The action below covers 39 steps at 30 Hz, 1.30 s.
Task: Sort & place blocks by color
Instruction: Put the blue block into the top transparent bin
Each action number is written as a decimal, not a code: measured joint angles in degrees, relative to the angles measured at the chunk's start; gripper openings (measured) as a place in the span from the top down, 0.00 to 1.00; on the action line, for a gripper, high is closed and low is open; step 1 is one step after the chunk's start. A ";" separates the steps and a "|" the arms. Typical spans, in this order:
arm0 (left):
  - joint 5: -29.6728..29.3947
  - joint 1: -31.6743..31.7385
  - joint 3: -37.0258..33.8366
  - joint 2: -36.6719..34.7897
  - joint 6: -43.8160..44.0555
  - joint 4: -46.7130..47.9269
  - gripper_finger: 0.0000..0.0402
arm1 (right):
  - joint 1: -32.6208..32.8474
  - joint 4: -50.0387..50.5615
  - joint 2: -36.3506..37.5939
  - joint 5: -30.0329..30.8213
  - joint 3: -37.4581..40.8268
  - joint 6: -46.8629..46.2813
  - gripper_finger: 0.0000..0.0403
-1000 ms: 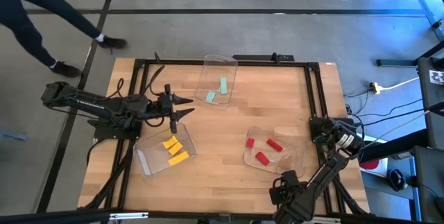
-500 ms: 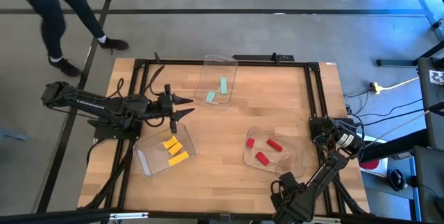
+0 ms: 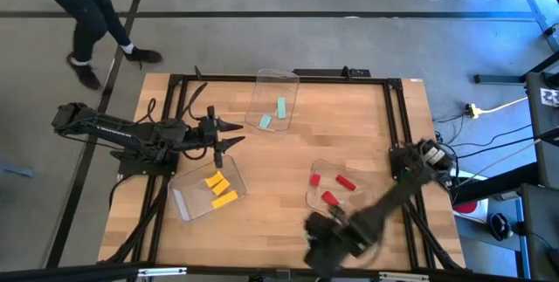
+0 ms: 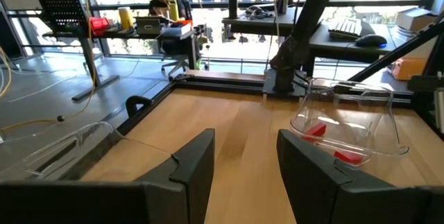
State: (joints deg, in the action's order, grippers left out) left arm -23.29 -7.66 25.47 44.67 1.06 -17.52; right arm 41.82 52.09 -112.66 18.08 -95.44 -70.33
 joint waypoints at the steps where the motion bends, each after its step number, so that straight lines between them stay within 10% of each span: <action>1: 0.00 0.00 0.00 0.00 0.00 0.08 0.63 | -2.20 -0.71 0.00 0.18 0.00 5.30 0.67; 13: 0.02 0.00 0.02 0.00 2.58 4.03 0.63 | -27.72 -10.82 0.43 -2.30 5.10 45.79 0.67; 20: 0.00 0.02 0.02 0.02 3.26 6.83 0.63 | -36.89 -42.00 4.12 -19.80 23.93 55.23 0.67; 31: -0.06 0.02 0.02 0.02 3.26 4.82 0.63 | -46.87 -105.62 8.84 -29.18 43.83 63.30 0.67; 39: -0.09 0.02 0.02 0.00 -0.76 0.68 0.63 | -47.67 -117.26 8.81 -29.92 46.09 64.34 0.67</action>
State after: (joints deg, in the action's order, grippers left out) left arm -23.38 -7.64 25.50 44.66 0.30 -16.84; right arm -5.85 -65.17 -103.85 -11.84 -49.34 -5.99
